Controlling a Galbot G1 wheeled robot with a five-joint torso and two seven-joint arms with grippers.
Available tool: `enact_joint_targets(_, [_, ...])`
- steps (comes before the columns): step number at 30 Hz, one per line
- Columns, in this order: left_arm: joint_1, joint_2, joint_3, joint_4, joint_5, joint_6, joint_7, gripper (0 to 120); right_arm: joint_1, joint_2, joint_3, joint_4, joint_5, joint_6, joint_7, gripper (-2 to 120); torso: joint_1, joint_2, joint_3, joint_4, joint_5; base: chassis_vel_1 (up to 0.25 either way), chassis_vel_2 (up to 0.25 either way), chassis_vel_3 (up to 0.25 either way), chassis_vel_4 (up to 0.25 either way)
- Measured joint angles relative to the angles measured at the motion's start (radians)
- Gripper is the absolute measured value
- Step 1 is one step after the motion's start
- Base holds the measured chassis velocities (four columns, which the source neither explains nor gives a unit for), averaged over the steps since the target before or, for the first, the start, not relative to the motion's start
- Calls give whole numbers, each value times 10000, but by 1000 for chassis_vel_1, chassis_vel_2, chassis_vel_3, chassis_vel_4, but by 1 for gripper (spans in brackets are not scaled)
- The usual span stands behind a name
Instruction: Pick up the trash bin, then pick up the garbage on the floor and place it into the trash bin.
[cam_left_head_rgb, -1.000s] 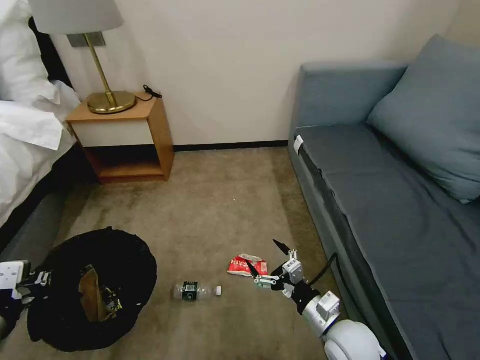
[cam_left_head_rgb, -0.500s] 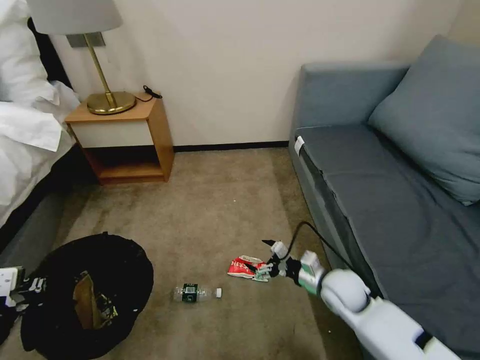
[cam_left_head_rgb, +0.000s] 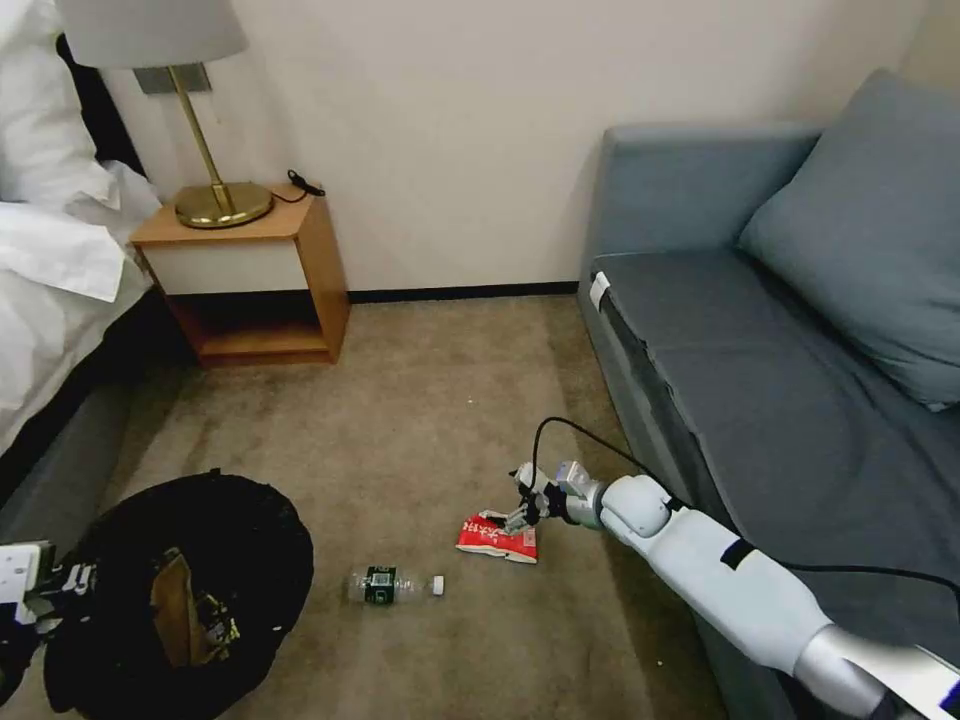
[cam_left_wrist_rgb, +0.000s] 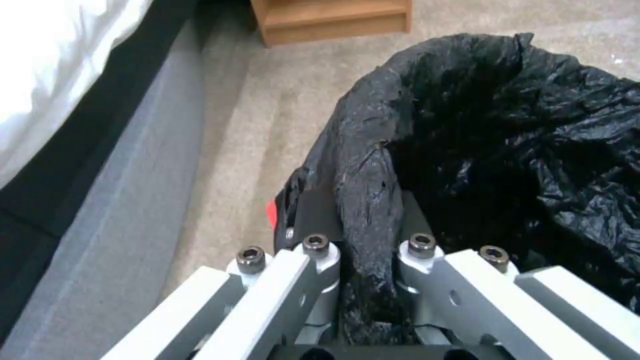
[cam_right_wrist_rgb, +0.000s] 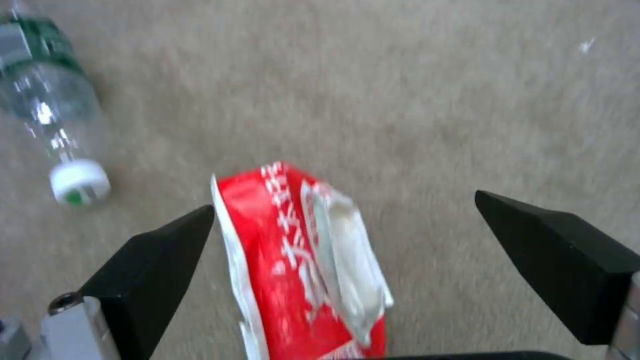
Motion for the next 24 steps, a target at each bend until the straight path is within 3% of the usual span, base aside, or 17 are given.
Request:
enact_joint_targets(4, [-1, -6, 8, -8, 8, -2, 0, 5, -1, 214, -30, -480, -387, 168, -129, 100, 0, 0, 0, -1, 0, 0, 0, 0, 0])
enact_joint_targets(7, [0, -6, 9, -23, 10, -2, 0, 5, -2, 349, -27, -745, -507, 224, -129, 93, 0, 0, 0, 0, 0, 0, 0, 0, 0])
enact_joint_targets(14, [64, 12, -67, -77, 8, -2, 6, 5, 138, 1096, 298, -2273, -1429, 780, -166, 64, 0, 0, 0, 0, 1, 0, 0, 0, 0])
enact_joint_targets(19, [95, 13, -121, -77, -6, -2, 13, 5, 171, 1197, 373, -2530, -1546, 986, -327, 51, 0, 0, 0, 0, 0, 0, 0, 0, 0])
enact_joint_targets(24, [47, -20, -18, -91, -7, -2, -1, 5, 180, 1243, 414, -2558, -1575, 1156, -493, 28, 0, 1, -1, 0, 0, 0, 0, 0, 0])
